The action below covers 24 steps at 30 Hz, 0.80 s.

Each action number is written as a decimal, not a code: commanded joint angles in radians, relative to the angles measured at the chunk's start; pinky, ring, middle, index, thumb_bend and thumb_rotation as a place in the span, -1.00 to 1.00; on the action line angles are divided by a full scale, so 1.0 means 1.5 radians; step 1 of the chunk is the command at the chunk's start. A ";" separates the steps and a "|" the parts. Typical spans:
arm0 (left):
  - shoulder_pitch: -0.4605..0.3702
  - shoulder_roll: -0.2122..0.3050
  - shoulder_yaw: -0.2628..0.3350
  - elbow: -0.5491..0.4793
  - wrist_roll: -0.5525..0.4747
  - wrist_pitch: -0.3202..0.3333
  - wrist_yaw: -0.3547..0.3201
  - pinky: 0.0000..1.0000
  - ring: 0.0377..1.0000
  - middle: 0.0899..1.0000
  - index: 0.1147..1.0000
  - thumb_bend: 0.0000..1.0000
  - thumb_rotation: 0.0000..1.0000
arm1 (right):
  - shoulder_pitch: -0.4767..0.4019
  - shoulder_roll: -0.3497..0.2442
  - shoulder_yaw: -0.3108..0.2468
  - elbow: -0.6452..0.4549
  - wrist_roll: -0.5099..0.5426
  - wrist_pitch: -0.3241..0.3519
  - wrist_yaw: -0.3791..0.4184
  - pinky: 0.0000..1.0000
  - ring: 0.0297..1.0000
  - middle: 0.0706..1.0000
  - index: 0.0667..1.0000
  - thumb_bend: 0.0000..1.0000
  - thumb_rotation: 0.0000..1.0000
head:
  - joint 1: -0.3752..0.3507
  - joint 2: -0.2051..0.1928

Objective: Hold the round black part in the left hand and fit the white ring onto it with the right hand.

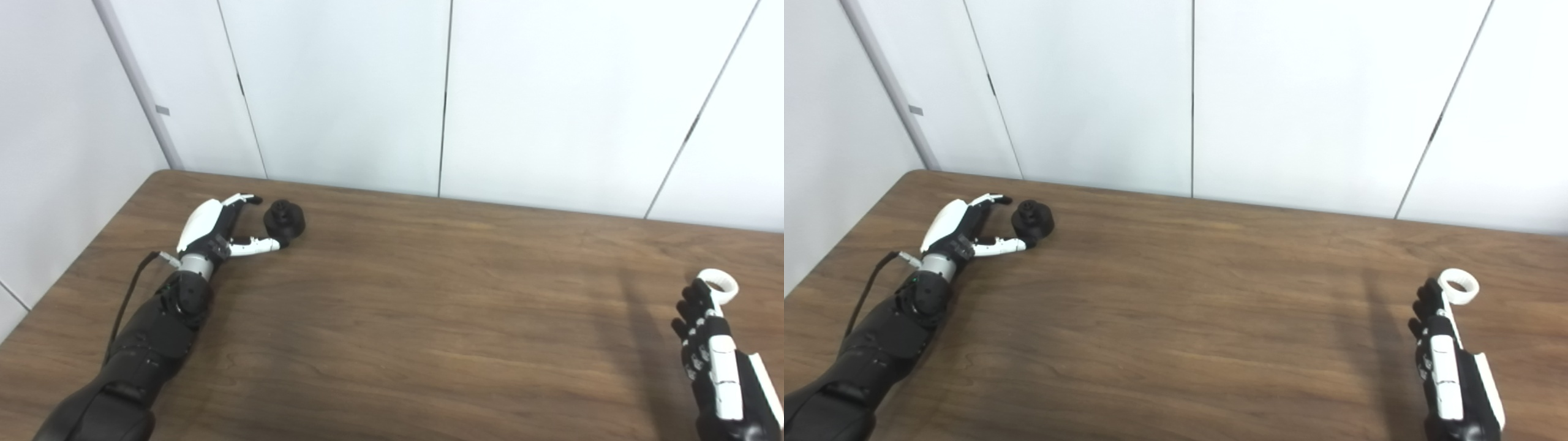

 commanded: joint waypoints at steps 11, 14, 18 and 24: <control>-0.021 -0.006 -0.027 0.054 0.000 -0.012 -0.041 0.98 0.91 0.86 0.61 0.95 -0.16 | 0.003 -0.002 -0.012 -0.071 0.012 0.029 -0.007 1.00 1.00 1.00 1.00 -0.35 1.00 | -0.011 0.016; -0.025 -0.008 -0.034 0.069 0.002 -0.016 -0.042 1.00 0.92 0.85 0.62 0.95 -0.17 | 0.003 -0.002 -0.013 -0.079 0.010 0.038 -0.008 1.00 1.00 1.00 1.00 -0.33 1.00 | -0.011 0.016; -0.028 -0.009 -0.039 0.084 0.000 -0.024 -0.042 1.00 0.94 0.84 0.61 0.95 -0.19 | 0.004 -0.003 -0.012 -0.089 0.009 0.046 -0.009 1.00 1.00 1.00 1.00 -0.31 1.00 | -0.015 0.020; -0.032 -0.005 -0.052 0.097 0.007 -0.024 -0.045 1.00 0.93 0.85 0.62 0.94 -0.15 | 0.007 -0.002 -0.011 -0.106 0.004 0.063 -0.012 1.00 1.00 1.00 1.00 -0.33 1.00 | -0.018 0.023</control>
